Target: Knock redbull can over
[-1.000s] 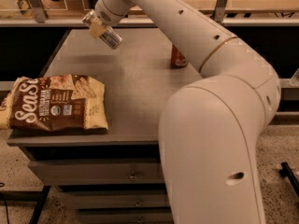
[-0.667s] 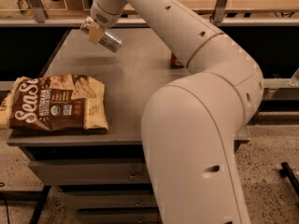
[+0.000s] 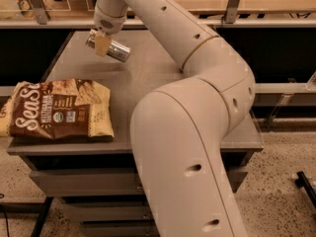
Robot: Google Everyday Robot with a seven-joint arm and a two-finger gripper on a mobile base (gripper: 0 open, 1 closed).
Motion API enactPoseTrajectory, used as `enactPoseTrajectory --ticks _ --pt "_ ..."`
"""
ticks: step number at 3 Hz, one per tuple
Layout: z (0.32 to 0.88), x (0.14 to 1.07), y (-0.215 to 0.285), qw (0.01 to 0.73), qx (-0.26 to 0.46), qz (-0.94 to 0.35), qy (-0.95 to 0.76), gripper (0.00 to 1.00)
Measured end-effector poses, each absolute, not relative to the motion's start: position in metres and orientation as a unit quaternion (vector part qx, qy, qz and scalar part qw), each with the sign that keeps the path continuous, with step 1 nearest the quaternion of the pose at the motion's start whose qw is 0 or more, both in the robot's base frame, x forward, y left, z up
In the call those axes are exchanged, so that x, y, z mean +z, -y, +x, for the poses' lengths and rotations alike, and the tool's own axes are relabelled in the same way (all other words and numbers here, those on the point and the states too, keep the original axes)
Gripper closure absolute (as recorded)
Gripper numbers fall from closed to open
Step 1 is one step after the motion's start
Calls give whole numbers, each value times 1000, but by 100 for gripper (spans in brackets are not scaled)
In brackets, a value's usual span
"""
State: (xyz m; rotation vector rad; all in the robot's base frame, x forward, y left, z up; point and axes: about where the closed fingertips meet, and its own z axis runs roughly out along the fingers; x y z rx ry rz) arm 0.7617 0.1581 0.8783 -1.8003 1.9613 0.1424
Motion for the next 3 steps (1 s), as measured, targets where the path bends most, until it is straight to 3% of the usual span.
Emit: enactPoseTrajectory --ticks 1,2,3 --pt "762 875 -161 234 53 -657 -714 13" --pt "763 871 -163 232 54 -658 -714 0" --pt "763 871 -163 232 54 -658 -714 0"
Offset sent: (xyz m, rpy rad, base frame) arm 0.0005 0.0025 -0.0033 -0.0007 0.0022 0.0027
